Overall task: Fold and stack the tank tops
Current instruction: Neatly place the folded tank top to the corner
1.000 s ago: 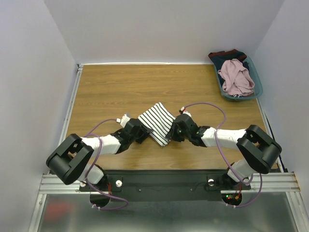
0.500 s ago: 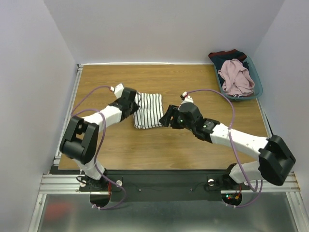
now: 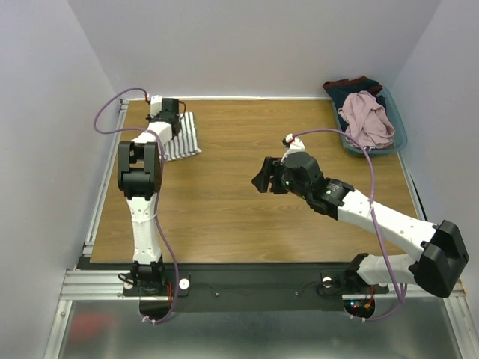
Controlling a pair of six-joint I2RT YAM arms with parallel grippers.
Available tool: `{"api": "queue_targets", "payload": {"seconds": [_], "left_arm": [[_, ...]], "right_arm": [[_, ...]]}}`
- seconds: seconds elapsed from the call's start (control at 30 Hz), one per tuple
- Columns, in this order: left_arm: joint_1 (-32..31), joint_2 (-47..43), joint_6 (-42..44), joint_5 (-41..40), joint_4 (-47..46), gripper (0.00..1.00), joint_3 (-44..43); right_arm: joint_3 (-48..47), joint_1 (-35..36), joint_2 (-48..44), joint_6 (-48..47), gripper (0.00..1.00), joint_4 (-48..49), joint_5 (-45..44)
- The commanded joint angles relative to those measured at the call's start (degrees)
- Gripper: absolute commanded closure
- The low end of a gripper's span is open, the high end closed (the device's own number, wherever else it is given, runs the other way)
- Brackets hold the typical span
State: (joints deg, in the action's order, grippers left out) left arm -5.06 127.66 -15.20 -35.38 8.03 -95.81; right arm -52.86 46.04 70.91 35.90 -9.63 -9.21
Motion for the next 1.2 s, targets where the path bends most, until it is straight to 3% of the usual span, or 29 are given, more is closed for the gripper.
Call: {"api": "queue_targets", "payload": {"seconds": [0.0, 0.2, 0.63, 0.67, 0.73, 0.8, 0.9, 1.17], "left_arm": [[1.98, 6.45, 14.55, -9.26, 0.41, 1.0, -13.94], [4.62, 14.72, 23.89, -11.47, -2.49, 1.0, -27.05], [12.7, 18.24, 28.56, -3.48, -12.16, 1.0, -33.03], [13.14, 18.5, 28.39, -3.12, -12.69, 0.97, -33.82], [13.67, 18.68, 27.16, -0.67, -13.04, 0.67, -34.79], [13.76, 18.77, 26.19, 1.7, -13.04, 0.45, -35.85], [13.76, 17.81, 24.09, 3.82, -12.69, 0.3, -36.9], [10.34, 6.58, 17.41, 9.36, -11.46, 0.3, -34.02]], "right_arm": [[-2.07, -0.6, -0.43, -3.73, 0.28, -1.36, -0.28], [-2.51, -1.04, -0.87, -5.4, 0.27, -2.06, -1.42], [-6.46, -2.01, 4.58, -6.11, 0.27, -2.24, -2.3], [-6.81, -2.01, 5.37, -6.02, 0.28, -2.24, -2.04], [-7.61, -1.92, 6.34, -5.93, 0.27, -2.24, -1.95], [-7.96, -2.01, 7.57, -5.93, 0.27, -2.24, -2.47], [-8.57, -2.1, 8.19, -6.02, 0.27, -2.24, -3.7], [-11.03, -6.65, 10.82, -5.4, 0.25, -2.24, -3.01]]}}
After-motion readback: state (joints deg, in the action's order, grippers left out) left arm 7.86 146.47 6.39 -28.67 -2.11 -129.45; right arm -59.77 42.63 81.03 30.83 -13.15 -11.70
